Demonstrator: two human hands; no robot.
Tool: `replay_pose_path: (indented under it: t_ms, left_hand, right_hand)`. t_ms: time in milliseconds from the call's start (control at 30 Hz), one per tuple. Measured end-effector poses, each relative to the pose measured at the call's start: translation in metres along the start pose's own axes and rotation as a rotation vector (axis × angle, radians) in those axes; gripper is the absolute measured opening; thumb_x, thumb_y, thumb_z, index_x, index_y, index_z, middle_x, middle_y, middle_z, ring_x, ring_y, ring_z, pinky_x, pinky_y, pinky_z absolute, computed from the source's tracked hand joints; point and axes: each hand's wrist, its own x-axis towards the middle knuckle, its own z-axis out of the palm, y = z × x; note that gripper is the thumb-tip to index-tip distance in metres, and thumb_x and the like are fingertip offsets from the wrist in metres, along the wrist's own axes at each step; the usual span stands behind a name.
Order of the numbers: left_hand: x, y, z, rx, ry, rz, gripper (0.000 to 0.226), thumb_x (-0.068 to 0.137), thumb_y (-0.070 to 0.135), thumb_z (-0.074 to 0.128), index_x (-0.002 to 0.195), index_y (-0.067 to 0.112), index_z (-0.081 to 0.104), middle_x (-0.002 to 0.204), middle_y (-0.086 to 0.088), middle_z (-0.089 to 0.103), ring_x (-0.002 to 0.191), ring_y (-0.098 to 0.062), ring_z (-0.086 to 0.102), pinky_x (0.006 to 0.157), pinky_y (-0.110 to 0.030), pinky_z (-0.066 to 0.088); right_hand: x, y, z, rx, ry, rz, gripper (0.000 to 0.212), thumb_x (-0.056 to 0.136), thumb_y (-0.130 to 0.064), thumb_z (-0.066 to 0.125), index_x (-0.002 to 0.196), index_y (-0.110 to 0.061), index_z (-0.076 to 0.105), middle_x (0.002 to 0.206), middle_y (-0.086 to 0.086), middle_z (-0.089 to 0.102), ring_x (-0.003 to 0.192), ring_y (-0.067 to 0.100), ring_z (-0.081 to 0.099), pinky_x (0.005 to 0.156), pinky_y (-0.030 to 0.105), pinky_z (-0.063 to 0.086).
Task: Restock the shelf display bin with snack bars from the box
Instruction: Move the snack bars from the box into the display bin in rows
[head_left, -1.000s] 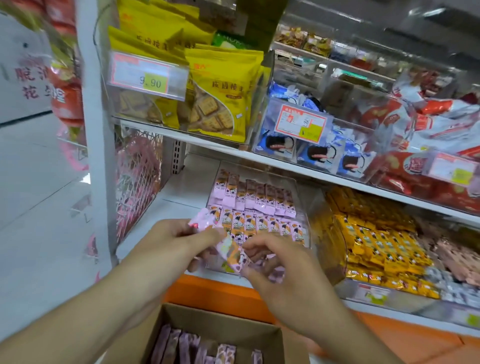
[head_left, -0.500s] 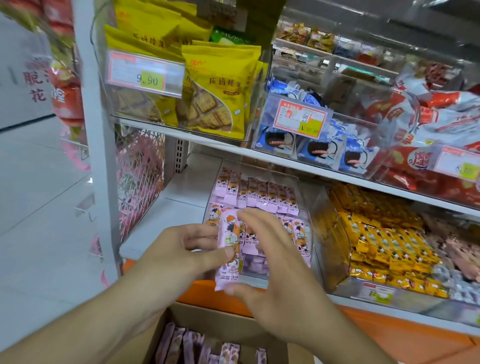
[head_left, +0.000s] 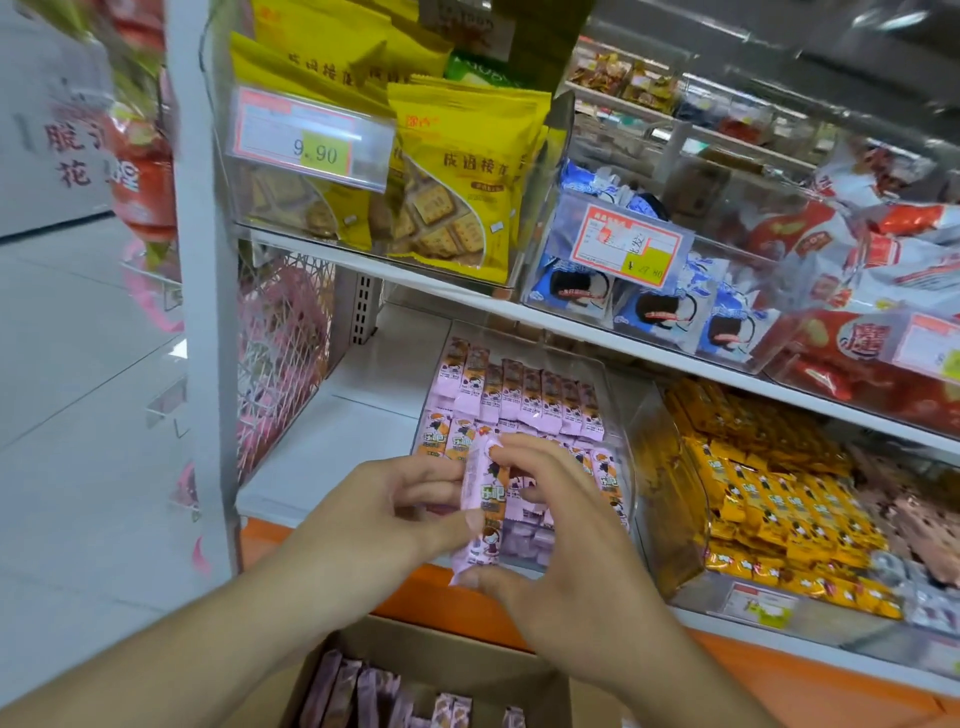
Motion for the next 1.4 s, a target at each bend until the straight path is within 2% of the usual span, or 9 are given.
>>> replay_pose_path:
  t_ms: [200, 367, 533, 700, 833, 1000, 1167, 1300, 1400]
  left_hand:
    - [0.01, -0.001, -0.009, 0.388, 0.215, 0.194, 0.054, 0.095, 0.033, 0.069, 0.144, 0.045, 0.048, 0.139, 0.031, 0.051, 0.12, 0.014, 0.048, 0.106, -0.014, 0.04]
    - [0.023, -0.01, -0.022, 0.462, 0.222, 0.082, 0.073, 0.103, 0.039, 0.055, 0.163, 0.043, 0.013, 0.164, 0.028, 0.018, 0.15, 0.005, 0.017, 0.119, -0.016, 0.011]
    - [0.031, -0.021, -0.027, 0.365, 0.149, -0.017, 0.067, 0.104, 0.046, 0.051, 0.161, 0.048, 0.017, 0.16, 0.026, 0.031, 0.15, -0.008, 0.033, 0.123, -0.028, 0.025]
    - [0.039, -0.03, -0.027, 0.259, 0.077, 0.001, 0.044, 0.104, 0.044, 0.054, 0.137, 0.068, 0.037, 0.145, 0.035, 0.049, 0.14, 0.0, 0.045, 0.12, -0.035, 0.038]
    - [0.035, -0.028, -0.027, 0.236, 0.09, 0.007, 0.043, 0.103, 0.042, 0.057, 0.136, 0.065, 0.042, 0.133, 0.031, 0.057, 0.132, -0.001, 0.051, 0.112, -0.034, 0.045]
    - [0.021, -0.029, -0.026, 0.344, 0.154, 0.04, 0.044, 0.097, 0.043, 0.063, 0.14, 0.048, 0.052, 0.136, 0.024, 0.058, 0.116, -0.009, 0.063, 0.103, -0.037, 0.051]
    - [0.001, -0.059, -0.023, 0.454, 0.16, 0.007, 0.048, 0.095, 0.046, 0.064, 0.141, 0.036, 0.055, 0.134, 0.016, 0.061, 0.112, -0.011, 0.064, 0.099, -0.039, 0.054]
    - [-0.016, -0.123, -0.018, 0.619, 0.042, -0.1, 0.057, 0.094, 0.043, 0.062, 0.148, 0.027, 0.051, 0.146, 0.003, 0.058, 0.129, -0.017, 0.058, 0.104, -0.027, 0.043]
    - [-0.022, -0.182, -0.027, 0.801, -0.072, -0.18, 0.057, 0.101, 0.044, 0.056, 0.154, 0.029, 0.042, 0.158, -0.002, 0.045, 0.142, -0.023, 0.045, 0.119, -0.032, 0.034]
  right_hand:
    - [0.047, 0.019, -0.004, -0.009, 0.059, 0.144, 0.073, 0.067, -0.04, 0.097, 0.121, -0.05, 0.05, 0.125, -0.032, 0.049, 0.117, -0.004, 0.052, 0.099, 0.018, 0.047]
    - [0.127, 0.05, -0.008, -0.08, -0.008, 0.291, 0.08, 0.069, -0.035, 0.098, 0.136, -0.035, 0.054, 0.132, -0.013, 0.055, 0.119, 0.009, 0.056, 0.094, 0.026, 0.045]
    - [0.181, 0.072, -0.001, -0.17, -0.177, 0.374, 0.064, 0.08, -0.032, 0.091, 0.132, -0.032, 0.054, 0.123, -0.002, 0.065, 0.089, 0.006, 0.066, 0.071, 0.022, 0.05]
    - [0.184, 0.077, 0.006, -0.231, -0.196, 0.317, 0.064, 0.093, -0.035, 0.078, 0.148, -0.032, 0.047, 0.145, -0.004, 0.054, 0.097, 0.013, 0.058, 0.081, 0.022, 0.046]
    - [0.156, 0.073, 0.008, -0.236, -0.113, 0.233, 0.072, 0.096, -0.037, 0.073, 0.159, -0.03, 0.039, 0.159, -0.001, 0.048, 0.14, 0.021, 0.05, 0.116, 0.033, 0.039]
    - [0.064, 0.027, -0.005, -0.049, 0.052, -0.115, 0.048, 0.089, -0.016, 0.076, 0.135, -0.024, 0.062, 0.135, -0.006, 0.056, 0.129, 0.006, 0.052, 0.104, 0.024, 0.046]
    - [-0.025, 0.032, 0.026, 0.025, -0.255, -0.066, 0.033, 0.089, -0.019, 0.075, 0.12, -0.025, 0.067, 0.117, -0.009, 0.064, 0.11, 0.009, 0.06, 0.088, 0.022, 0.049]
    - [-0.059, 0.078, 0.083, -0.134, -0.595, 0.231, 0.043, 0.095, -0.034, 0.071, 0.136, -0.026, 0.061, 0.13, -0.006, 0.058, 0.121, 0.013, 0.056, 0.092, 0.025, 0.042]
    - [-0.078, 0.115, 0.123, -0.036, -0.671, 0.47, 0.061, 0.095, -0.032, 0.073, 0.151, -0.028, 0.05, 0.152, -0.006, 0.049, 0.139, 0.017, 0.048, 0.101, 0.021, 0.038]
